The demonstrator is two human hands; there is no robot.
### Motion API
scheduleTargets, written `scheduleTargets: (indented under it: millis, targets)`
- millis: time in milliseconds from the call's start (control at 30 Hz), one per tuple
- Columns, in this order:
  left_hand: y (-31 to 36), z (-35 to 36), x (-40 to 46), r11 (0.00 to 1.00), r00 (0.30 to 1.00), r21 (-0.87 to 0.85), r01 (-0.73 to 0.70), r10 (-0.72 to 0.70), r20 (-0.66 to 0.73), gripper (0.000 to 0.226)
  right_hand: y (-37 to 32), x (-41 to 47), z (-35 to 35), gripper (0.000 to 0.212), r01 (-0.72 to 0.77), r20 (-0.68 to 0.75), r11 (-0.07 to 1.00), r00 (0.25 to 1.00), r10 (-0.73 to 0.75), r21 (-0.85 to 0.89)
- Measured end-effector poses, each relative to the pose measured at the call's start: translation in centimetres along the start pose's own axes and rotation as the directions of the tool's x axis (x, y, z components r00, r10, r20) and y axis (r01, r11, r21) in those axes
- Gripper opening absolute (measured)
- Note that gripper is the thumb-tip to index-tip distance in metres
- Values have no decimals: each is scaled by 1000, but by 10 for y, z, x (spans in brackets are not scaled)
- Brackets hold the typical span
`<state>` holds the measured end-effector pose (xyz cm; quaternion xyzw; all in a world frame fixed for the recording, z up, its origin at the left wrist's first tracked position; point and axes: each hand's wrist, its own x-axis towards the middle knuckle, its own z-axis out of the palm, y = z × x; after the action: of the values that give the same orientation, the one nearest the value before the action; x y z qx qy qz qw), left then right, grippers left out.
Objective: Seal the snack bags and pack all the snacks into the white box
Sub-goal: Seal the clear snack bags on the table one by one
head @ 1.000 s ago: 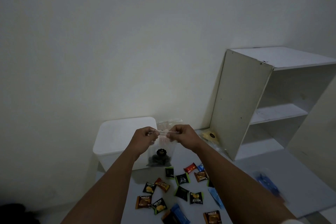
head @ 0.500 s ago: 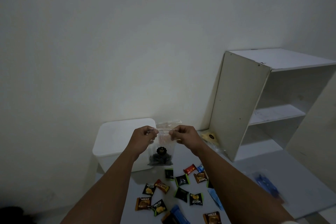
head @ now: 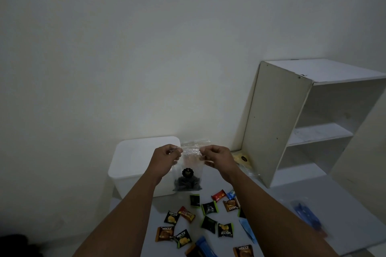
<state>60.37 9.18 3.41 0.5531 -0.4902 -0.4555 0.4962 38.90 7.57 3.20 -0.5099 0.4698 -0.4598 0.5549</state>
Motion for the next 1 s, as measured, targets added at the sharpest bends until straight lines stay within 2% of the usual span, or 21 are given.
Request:
scheduleTargets:
  millis: [167, 267, 400, 500, 600, 700, 867, 1000]
  targets:
    - [-4, -2, -1, 999, 999, -19, 30, -31, -13, 9, 0, 3, 2, 22, 18, 6, 999, 1000, -17, -50]
    - [-5, -1, -1, 998, 999, -28, 52, -52, -1, 12, -1, 5, 6, 25, 10, 76, 997, 997, -5, -73]
    - [-5, 5, -3, 999, 999, 5, 46, -46, 13, 16, 1, 7, 11, 18, 67, 99, 987, 994, -52, -148]
    - [-6, 8, -3, 999, 999, 12, 48, -48, 24, 15, 2, 6, 11, 22, 114, 94, 968, 991, -95, -222]
    - [-4, 11, -5, 998, 998, -34, 53, -52, 29, 16, 5, 7, 10, 23, 103, 73, 972, 993, -90, -210]
    - [-2, 11, -7, 993, 993, -86, 78, -70, 91, 23, 5, 7, 3, 18, 85, 53, 983, 996, -77, -160]
    - [-6, 25, -1, 997, 983, 9, 75, -75, 165, 22, 6, 3, -10, 19, 93, 85, 970, 993, -76, -222]
    - [-12, 39, 3, 995, 973, 75, 66, -81, 216, 20, 16, 5, -23, 26, 76, 49, 956, 997, -65, -283]
